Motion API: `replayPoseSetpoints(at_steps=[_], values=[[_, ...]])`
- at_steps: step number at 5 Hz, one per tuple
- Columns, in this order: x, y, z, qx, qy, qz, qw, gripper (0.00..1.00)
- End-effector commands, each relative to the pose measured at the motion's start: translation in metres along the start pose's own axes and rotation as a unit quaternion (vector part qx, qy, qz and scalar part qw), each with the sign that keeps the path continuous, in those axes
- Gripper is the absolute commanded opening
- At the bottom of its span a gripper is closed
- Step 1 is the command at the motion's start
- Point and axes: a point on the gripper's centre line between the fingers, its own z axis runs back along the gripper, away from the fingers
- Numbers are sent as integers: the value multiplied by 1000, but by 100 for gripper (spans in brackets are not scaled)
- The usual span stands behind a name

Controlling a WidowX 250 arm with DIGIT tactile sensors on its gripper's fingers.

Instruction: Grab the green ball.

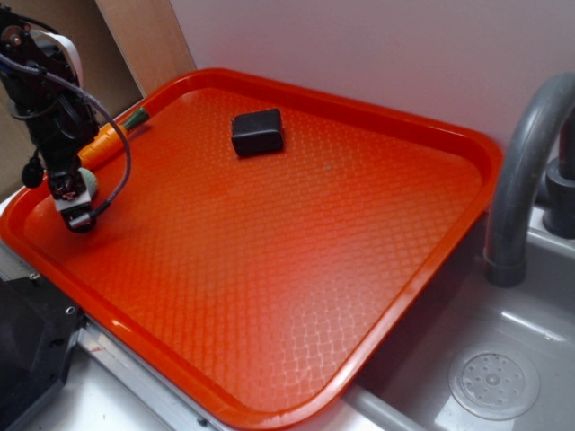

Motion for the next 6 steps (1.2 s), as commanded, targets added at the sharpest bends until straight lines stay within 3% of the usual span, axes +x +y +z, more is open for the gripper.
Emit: replayPoseSetpoints(at_steps=[1,2,5,6], values=[[11,8,3,7,-10,15,1000,53],[12,8,2,7,-7,12,1000,0],[9,6,6,4,-7,19,1000,0],[22,-9,40,-30,-40,41,998,0]])
